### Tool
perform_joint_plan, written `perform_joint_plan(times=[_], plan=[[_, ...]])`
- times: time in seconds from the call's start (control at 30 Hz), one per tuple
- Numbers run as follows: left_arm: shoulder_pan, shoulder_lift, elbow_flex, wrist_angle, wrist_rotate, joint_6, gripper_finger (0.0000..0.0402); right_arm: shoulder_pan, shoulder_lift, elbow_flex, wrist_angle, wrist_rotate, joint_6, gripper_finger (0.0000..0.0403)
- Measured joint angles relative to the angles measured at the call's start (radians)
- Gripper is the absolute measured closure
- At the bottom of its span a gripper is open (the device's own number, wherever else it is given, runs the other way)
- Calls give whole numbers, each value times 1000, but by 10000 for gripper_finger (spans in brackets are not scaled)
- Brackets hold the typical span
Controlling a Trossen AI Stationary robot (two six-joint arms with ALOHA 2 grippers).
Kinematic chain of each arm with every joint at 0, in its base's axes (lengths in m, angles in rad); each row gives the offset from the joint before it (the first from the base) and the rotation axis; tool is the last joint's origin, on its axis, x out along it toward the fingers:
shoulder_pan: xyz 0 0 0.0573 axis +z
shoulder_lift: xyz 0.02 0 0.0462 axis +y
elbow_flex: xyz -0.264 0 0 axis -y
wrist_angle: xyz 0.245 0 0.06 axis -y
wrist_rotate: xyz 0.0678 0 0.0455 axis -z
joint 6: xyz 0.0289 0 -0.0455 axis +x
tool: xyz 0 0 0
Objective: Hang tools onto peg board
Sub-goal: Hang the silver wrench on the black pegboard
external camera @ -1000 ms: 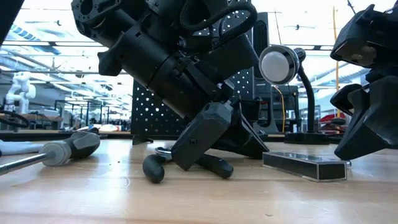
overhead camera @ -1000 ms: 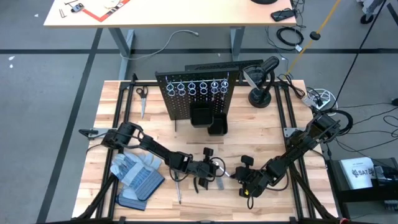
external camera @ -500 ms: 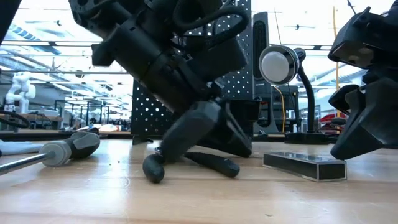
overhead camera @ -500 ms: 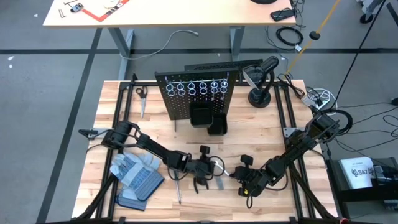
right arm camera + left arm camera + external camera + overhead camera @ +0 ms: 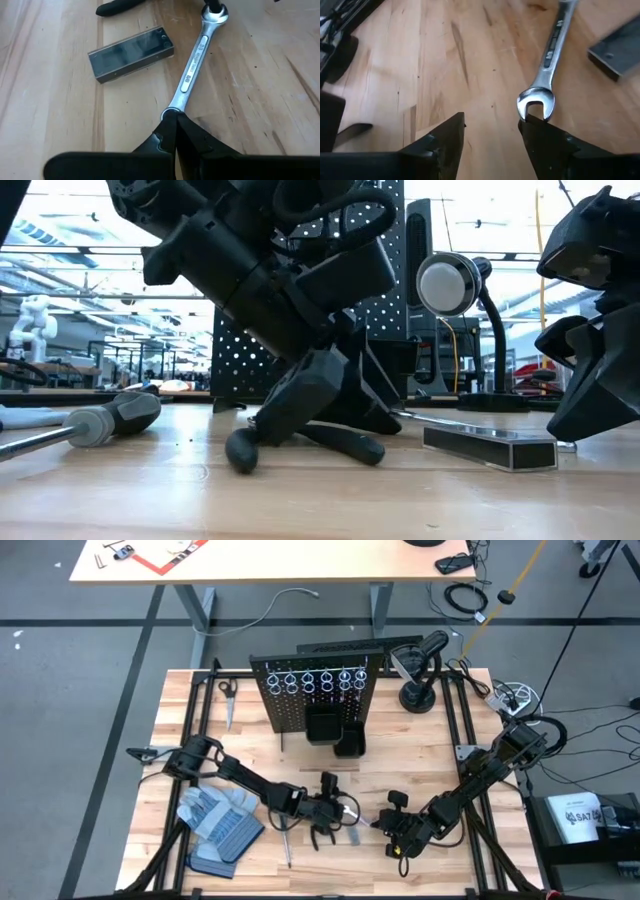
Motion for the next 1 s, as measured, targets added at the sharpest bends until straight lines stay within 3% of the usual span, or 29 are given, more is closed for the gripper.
perform_joint_plan(times=[0.4,0.83,1.0], plan=[[-42,-1,1,3,55,64,203,0,0,0,1,-5,0,403],[-56,4,-1,101,223,3,312,-1,0,1,4,-9,1,403],[-55,4,-1,125,203,0,361,0,0,1,3,-21,8,403]])
